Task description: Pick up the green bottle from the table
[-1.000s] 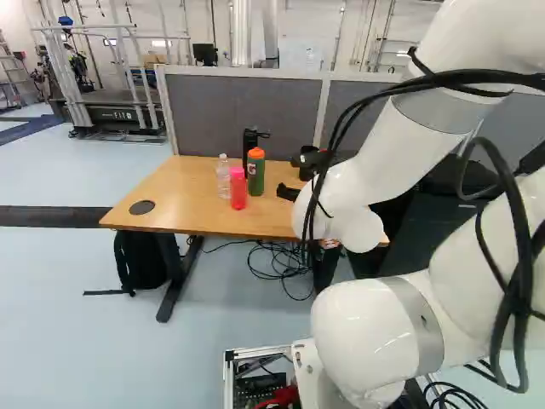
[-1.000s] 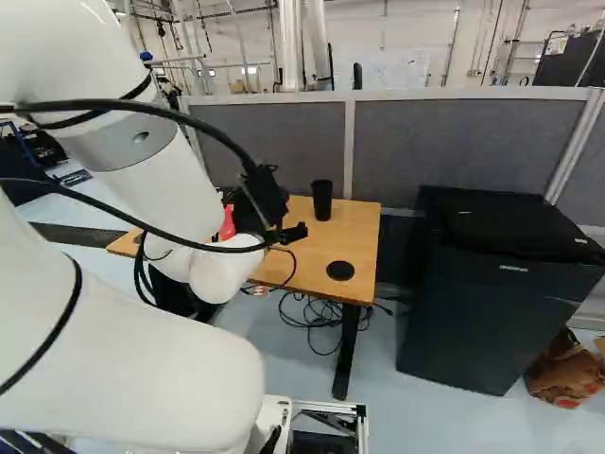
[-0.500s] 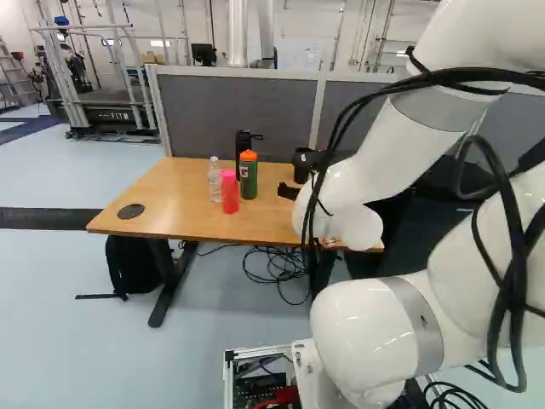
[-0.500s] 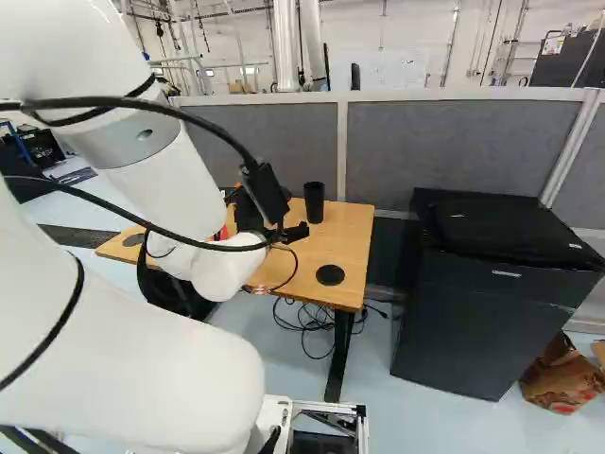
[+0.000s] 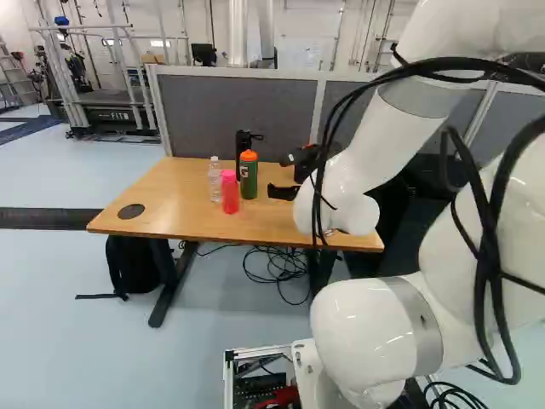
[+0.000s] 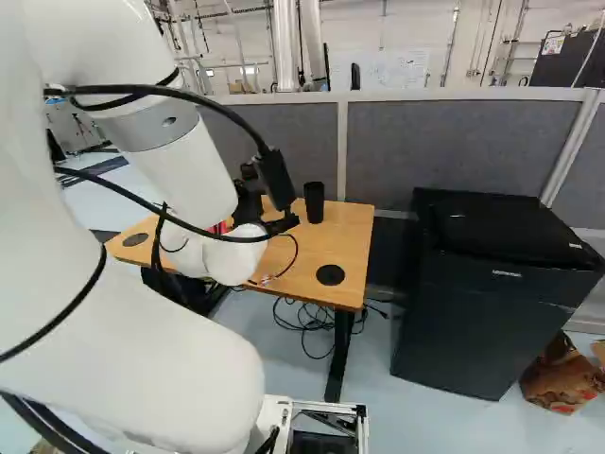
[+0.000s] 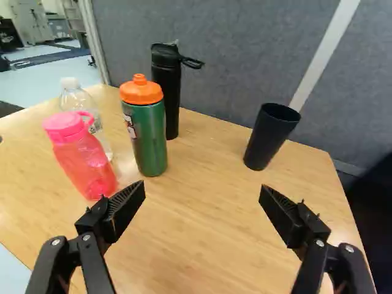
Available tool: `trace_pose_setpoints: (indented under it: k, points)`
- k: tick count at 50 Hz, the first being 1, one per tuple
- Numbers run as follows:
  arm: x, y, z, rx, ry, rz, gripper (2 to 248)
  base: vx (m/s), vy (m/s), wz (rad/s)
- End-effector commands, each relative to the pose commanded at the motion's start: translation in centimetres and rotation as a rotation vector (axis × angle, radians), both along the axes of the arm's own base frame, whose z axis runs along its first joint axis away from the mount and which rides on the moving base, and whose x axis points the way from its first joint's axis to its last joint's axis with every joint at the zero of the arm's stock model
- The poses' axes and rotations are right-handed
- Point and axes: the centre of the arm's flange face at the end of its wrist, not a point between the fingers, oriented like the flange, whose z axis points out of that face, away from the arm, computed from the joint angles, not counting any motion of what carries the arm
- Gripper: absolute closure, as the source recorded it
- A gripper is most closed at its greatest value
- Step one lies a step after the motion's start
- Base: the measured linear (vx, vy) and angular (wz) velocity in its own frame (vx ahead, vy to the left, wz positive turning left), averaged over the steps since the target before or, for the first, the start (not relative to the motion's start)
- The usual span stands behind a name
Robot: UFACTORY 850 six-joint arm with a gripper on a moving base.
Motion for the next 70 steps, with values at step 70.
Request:
trace_pose_setpoints:
  k: [70]
  points:
    - [9.9,2.5,-0.4,0.013,0.087,0.358,3,0.000,0.000,0.000]
